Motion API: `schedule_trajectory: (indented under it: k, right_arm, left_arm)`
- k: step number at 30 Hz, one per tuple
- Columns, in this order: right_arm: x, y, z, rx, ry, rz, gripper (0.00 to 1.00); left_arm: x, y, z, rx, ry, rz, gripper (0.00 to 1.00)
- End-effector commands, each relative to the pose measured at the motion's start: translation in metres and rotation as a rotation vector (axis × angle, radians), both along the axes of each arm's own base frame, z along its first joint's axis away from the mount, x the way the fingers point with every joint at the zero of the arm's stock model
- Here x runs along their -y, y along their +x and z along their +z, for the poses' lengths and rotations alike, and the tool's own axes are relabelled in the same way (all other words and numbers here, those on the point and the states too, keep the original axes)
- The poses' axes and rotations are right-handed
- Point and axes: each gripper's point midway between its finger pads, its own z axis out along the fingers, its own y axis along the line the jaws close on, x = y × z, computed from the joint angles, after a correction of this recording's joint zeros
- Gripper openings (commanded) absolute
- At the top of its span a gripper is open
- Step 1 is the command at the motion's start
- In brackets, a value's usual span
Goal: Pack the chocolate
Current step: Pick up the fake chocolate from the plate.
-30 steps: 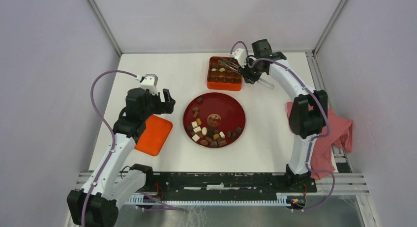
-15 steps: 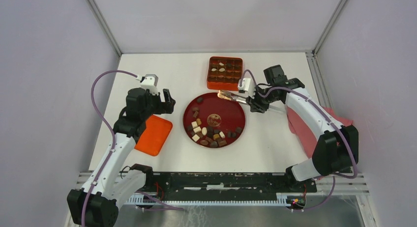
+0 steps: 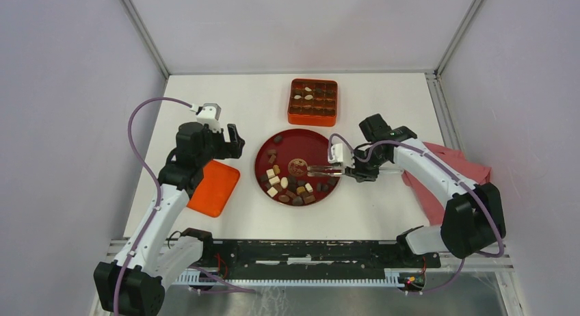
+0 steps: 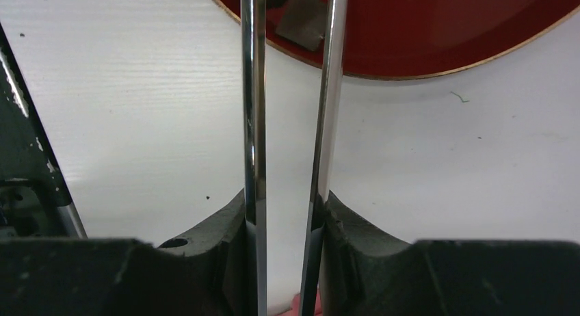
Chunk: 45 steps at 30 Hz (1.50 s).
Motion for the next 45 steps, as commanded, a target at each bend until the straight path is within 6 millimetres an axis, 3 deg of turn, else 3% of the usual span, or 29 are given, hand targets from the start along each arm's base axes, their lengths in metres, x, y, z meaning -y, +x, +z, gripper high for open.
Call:
schedule_trajectory:
  k: [1,15,21,45]
  right_arm:
    - [0.007,-0.004,-0.002,0.056,-0.091,0.089,0.38]
    - [0.004,-0.014,-0.019,0.005,-0.188,0.178,0.41]
    - [0.003,-0.01,-0.022,0.0,-0.207,0.166,0.46]
    - [-0.004,0.009,-0.023,0.013,-0.226,0.133,0.46]
  left_arm:
    - [0.001,0.004,0.005,0.037,0.033,-0.04,0.89]
    - [0.0,0.002,0.006,0.04,0.034,-0.036,0.89]
    - [0.0,0.002,0.006,0.043,0.035,-0.035,0.89]
    - [0.0,0.001,0.009,0.051,0.033,-0.035,0.89]
